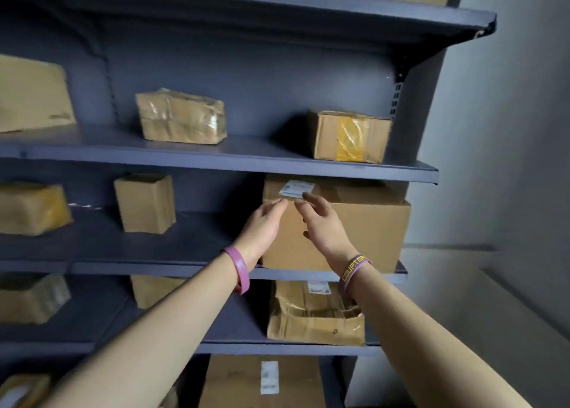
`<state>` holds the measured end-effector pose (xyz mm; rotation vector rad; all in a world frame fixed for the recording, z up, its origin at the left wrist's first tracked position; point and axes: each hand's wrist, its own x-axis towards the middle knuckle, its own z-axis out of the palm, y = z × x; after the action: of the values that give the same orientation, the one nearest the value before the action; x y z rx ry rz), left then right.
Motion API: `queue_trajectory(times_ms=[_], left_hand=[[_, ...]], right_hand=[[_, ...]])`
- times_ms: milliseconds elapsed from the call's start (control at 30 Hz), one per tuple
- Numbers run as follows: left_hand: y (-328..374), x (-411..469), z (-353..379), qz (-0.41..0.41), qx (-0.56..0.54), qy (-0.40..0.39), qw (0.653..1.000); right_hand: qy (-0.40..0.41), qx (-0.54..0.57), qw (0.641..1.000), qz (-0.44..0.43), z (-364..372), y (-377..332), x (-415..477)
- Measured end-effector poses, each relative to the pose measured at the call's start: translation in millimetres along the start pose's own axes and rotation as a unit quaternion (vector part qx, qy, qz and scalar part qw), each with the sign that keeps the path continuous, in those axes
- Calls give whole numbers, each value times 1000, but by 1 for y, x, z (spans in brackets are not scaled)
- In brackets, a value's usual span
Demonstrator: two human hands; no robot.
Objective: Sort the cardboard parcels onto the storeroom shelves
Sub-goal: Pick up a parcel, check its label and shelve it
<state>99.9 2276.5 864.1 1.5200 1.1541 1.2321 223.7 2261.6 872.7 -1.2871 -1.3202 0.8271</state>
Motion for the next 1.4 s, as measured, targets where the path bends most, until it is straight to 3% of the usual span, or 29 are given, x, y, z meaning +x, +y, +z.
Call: queue_trajectory(times_ms=[167, 333, 533, 967, 1200, 1400], left_hand=[[-21, -29, -167, -38, 15, 135, 990], [-46, -71, -338, -75, 26, 226, 971], [-59, -127, -514, -95, 32, 319, 942], [-91, -199, -761, -129, 50, 497, 857], [-106, -190, -901, -119, 91, 537, 830], [-113, -166, -1003, -114, 101, 564, 812]], right_hand=[[-118, 17, 993, -26, 164, -35, -12], [-234, 30, 971, -31, 332, -65, -44], [-318, 49, 944, -66, 502, -110, -81], [-474, 70, 873, -94, 780, -177, -116], [-537, 89, 832, -104, 934, -207, -97], [-552, 84, 822, -111, 1034, -246, -79]])
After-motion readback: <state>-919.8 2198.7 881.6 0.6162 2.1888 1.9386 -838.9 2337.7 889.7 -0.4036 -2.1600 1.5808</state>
